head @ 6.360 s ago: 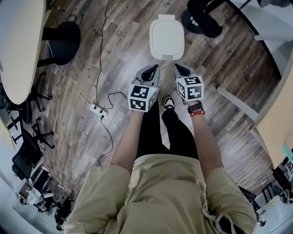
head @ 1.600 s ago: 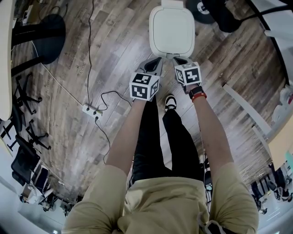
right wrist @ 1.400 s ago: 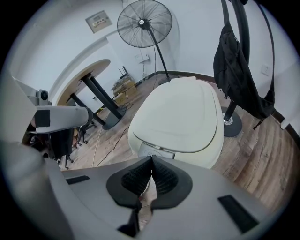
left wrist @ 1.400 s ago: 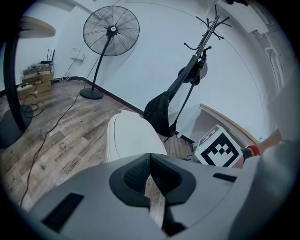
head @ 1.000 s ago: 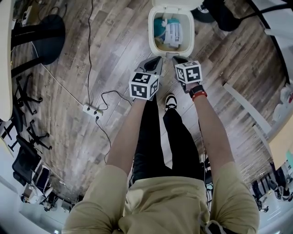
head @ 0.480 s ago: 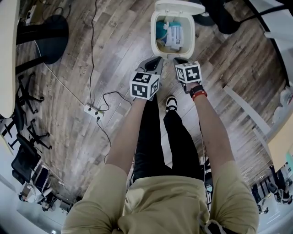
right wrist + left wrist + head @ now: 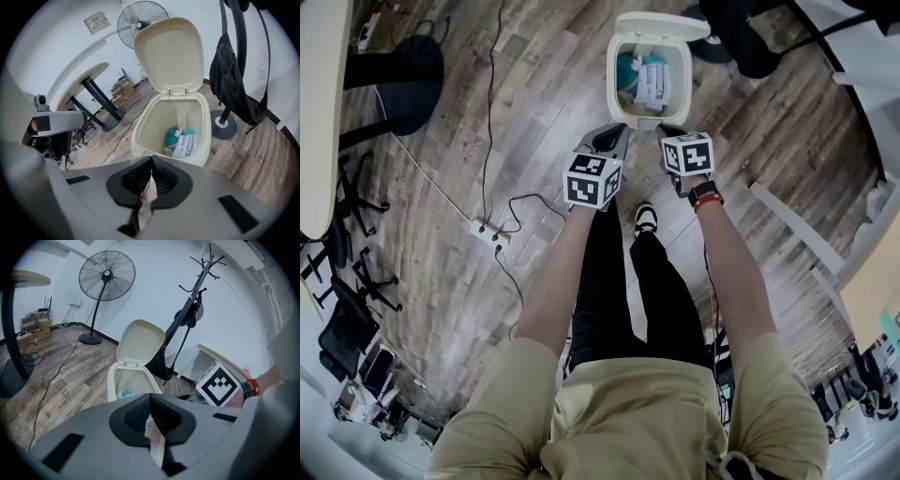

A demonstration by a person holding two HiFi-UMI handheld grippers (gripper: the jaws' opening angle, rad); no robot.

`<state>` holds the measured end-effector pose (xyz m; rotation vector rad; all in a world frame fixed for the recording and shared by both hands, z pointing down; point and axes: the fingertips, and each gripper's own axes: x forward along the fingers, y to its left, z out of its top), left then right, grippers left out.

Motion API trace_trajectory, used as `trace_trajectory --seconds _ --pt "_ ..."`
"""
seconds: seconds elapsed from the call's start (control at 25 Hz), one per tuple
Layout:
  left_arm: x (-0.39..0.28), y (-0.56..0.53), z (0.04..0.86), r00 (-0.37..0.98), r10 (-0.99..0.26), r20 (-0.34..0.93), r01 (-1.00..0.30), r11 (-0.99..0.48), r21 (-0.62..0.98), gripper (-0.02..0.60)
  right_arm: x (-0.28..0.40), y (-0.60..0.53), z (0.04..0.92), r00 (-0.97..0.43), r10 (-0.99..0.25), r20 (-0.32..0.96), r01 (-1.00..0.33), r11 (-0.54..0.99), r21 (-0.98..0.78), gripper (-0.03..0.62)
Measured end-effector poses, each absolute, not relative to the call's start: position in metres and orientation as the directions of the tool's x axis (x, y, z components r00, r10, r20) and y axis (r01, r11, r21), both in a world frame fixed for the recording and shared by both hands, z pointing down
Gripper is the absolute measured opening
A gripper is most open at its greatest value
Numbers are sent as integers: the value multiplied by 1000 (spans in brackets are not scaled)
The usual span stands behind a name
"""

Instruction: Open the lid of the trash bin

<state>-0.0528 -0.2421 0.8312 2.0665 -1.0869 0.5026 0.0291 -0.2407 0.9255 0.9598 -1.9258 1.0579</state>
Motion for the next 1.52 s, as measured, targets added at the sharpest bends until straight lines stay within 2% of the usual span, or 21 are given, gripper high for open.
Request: trace_trajectory --seconds 1.52 --pt "-52 -199 679 562 -558 611 -827 -397 398 23 55 -192 745 -447 -368 815 -882 336 -332 17"
